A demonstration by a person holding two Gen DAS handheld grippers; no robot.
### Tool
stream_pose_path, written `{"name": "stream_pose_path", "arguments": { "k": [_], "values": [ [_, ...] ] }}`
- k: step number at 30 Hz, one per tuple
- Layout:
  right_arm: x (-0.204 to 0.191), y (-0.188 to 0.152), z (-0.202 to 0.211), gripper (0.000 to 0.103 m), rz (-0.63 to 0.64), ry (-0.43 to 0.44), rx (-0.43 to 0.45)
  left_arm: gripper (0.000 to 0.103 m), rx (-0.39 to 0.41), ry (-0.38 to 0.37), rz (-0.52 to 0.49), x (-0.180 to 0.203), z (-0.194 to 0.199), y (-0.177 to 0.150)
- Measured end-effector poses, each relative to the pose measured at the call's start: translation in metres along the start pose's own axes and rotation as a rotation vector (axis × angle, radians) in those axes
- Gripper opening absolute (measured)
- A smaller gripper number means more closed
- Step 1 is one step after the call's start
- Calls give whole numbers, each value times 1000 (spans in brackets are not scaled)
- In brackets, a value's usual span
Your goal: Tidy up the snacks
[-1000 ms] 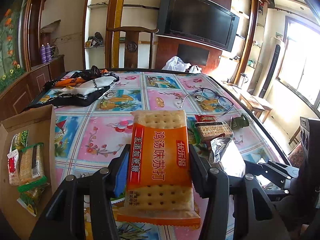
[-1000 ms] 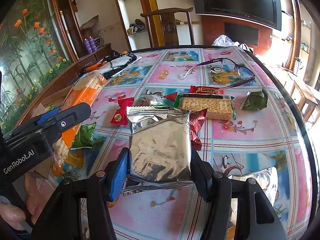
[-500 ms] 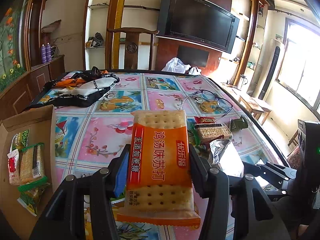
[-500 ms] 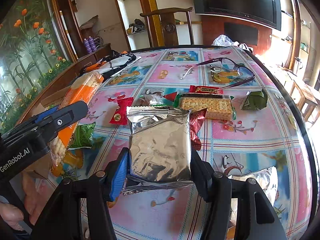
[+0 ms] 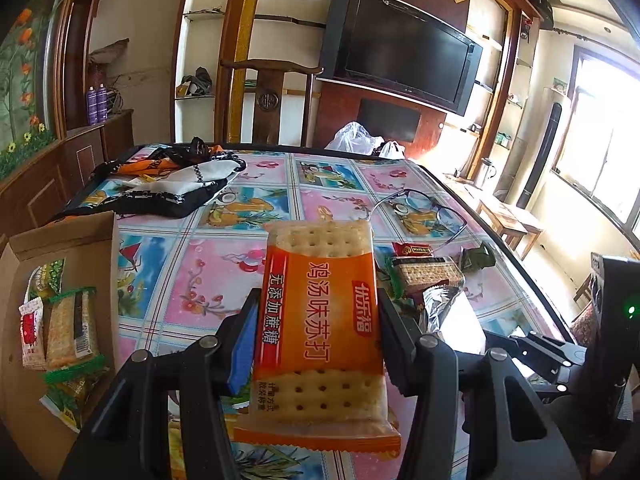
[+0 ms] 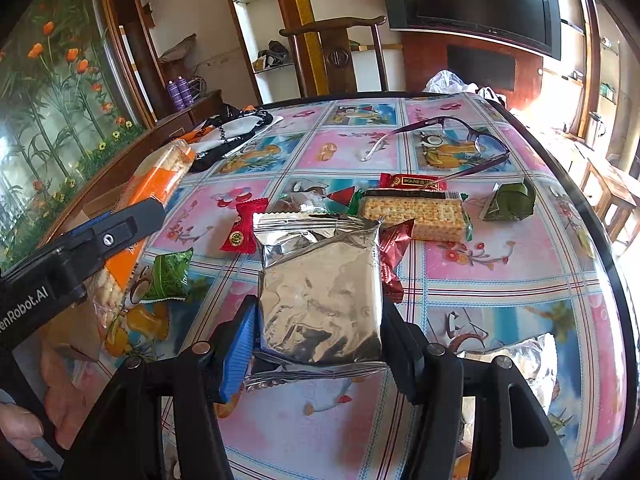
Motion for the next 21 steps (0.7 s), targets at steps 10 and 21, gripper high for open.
{"name": "stream_pose_path", "arguments": {
  "k": [10,21],
  "values": [
    [-19,0,-2,63,-3,28,2,52,38,9,16,-4,7,10],
    [-62,1,0,63,33,81,21,52,120,67,88,-50,37,22]
  ]
}}
Point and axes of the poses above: each gripper's, at about its wrist camera, not at the fingertips, and z roughly against the way its jaws point, x to its right, y to its top, the point moved 7 cm from there along -z, roughly the way its jaws point, and after that the axes turned 12 degrees about -y, right-handed, at the moved point
